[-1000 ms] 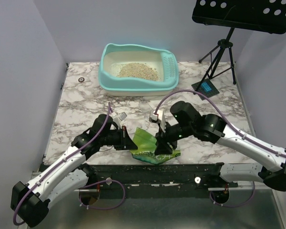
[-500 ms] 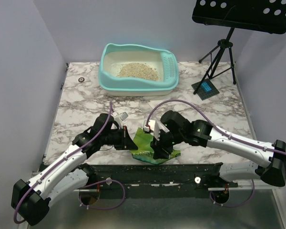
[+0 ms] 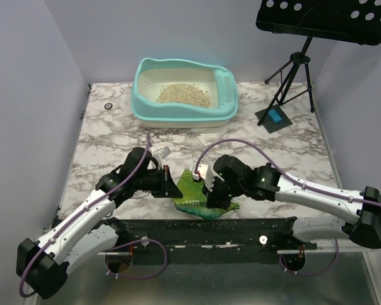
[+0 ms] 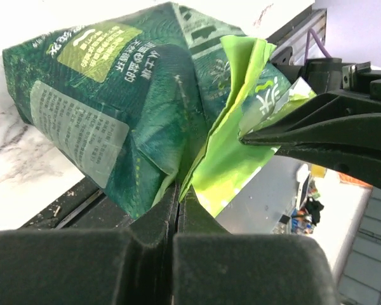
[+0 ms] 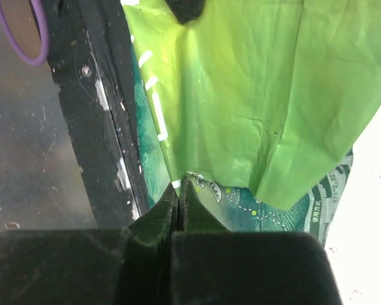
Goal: Fill the litter box with clean litter
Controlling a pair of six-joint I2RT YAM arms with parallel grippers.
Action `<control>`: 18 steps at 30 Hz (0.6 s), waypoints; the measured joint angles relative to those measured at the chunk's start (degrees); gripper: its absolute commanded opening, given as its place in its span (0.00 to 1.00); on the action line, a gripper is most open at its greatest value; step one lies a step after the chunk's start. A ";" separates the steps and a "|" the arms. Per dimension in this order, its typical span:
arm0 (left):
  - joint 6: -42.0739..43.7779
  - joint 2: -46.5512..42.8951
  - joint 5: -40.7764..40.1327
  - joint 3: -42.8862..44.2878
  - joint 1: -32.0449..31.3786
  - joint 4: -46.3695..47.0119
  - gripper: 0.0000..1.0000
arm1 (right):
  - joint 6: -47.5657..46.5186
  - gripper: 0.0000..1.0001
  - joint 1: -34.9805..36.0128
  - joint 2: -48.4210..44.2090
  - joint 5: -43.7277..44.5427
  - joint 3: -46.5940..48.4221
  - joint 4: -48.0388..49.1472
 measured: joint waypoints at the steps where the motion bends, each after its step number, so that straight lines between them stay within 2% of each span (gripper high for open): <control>1: 0.55 0.04 -0.61 0.98 0.24 -0.87 0.19 | 0.22 0.01 0.00 -0.24 0.35 0.00 0.46; 3: 2.40 -0.20 -3.48 4.13 0.52 -3.28 0.31 | 0.63 0.00 0.04 -0.79 1.79 0.02 1.29; 5: 5.31 -1.40 -10.16 8.94 1.40 -6.36 0.42 | 1.07 0.00 0.04 -1.42 3.52 -0.02 0.66; 8: 9.40 -4.76 -18.27 15.47 2.45 -6.97 0.47 | 1.38 0.00 0.09 -1.99 5.49 0.09 0.50; 10: 12.07 -6.78 -20.17 17.70 2.49 -6.10 0.50 | 1.03 0.00 0.09 -2.03 6.73 0.68 0.07; 13: 15.98 -9.60 -19.26 18.08 2.49 -2.80 0.52 | -0.35 0.00 -0.28 -1.79 8.35 2.54 -1.18; 18: 20.96 -9.62 -9.79 13.05 2.49 3.82 0.58 | -3.37 0.00 -3.54 -1.55 7.87 4.35 -2.23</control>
